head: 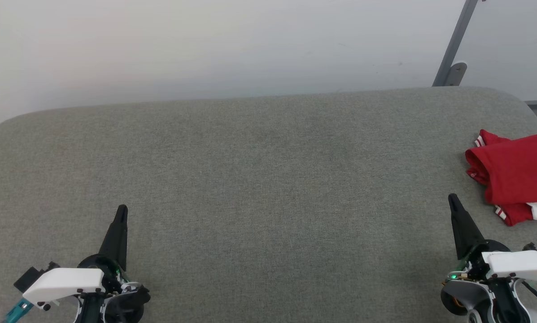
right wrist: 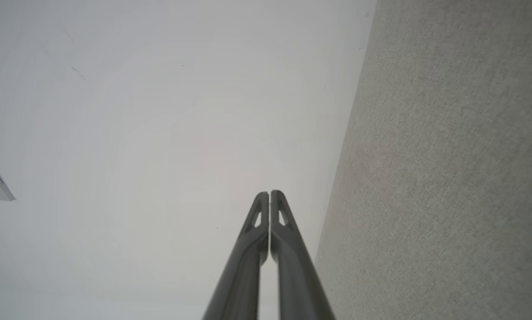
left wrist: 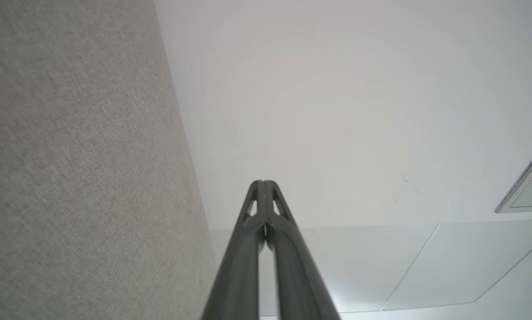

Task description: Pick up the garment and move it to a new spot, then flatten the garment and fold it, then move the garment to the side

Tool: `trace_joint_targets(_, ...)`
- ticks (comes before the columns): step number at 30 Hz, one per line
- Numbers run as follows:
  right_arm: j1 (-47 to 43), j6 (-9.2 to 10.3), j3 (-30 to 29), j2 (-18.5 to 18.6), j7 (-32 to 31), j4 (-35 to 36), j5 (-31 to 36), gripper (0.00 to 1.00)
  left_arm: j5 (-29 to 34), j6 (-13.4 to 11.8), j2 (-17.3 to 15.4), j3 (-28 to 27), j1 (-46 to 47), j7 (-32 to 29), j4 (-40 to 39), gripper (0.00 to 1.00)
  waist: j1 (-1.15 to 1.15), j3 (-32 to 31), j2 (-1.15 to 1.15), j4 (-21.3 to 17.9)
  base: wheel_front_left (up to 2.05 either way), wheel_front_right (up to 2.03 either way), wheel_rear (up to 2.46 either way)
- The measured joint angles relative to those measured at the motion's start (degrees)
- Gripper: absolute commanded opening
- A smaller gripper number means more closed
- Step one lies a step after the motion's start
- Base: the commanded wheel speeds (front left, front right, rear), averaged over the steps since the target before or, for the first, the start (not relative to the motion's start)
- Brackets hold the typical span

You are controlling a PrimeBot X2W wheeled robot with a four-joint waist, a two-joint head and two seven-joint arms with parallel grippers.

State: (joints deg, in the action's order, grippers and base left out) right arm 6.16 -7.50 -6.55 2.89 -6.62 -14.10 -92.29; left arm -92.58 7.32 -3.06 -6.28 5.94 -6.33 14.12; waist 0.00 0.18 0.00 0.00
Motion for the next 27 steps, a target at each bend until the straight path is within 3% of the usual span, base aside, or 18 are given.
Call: trace_joint_targets(27,0.00,0.00,0.00,-0.01,0.00,0.00,0.00,0.00,0.00,0.00,0.07,-0.09,0.00,-0.05,0.00,0.00,0.00,0.00,0.00,0.00,0.00,0.00,0.00)
